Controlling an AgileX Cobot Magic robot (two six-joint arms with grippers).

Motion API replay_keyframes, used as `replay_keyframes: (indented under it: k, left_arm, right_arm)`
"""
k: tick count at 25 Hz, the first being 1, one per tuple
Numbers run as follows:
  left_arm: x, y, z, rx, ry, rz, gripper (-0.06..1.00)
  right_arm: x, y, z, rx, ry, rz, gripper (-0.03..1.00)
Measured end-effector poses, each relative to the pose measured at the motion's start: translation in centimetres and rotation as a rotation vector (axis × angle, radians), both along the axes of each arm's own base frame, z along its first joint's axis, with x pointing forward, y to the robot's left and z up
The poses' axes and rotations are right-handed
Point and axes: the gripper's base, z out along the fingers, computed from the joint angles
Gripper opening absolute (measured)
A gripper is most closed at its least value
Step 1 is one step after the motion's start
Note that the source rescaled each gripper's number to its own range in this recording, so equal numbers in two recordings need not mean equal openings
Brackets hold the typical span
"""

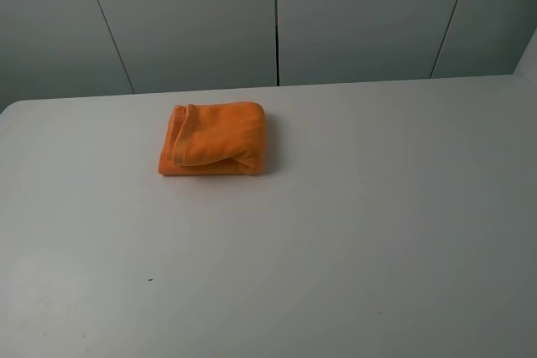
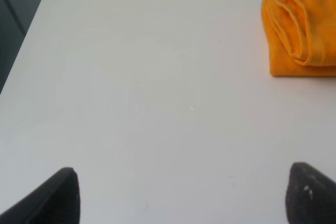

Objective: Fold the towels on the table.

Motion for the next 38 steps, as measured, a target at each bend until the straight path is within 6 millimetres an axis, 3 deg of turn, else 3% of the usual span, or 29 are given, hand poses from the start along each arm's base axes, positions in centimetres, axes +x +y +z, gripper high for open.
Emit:
replay_keyframes:
  k: [6, 21, 31, 38]
  left_arm:
    - [0.15, 0.01, -0.19, 0.001, -0.011, 0.0, 1.0]
    - [0.62, -0.03, -0.6, -0.012, -0.022, -0.002, 1.0]
    - [0.62, -0.03, -0.6, -0.012, -0.022, -0.002, 1.0]
    - [0.62, -0.03, -0.6, -0.012, -0.022, -0.002, 1.0]
  right_arm:
    - [-0.02, 0.15, -0.9, -0.008, 0.041, 0.018, 1.0]
    - [-0.08, 0.14, -0.92, 0.015, 0.044, -0.001, 1.0]
    - [-0.06, 0.36, -0.92, 0.021, 0.042, -0.277, 1.0]
    - [-0.05, 0.38, -0.92, 0.024, 0.042, -0.3, 1.0]
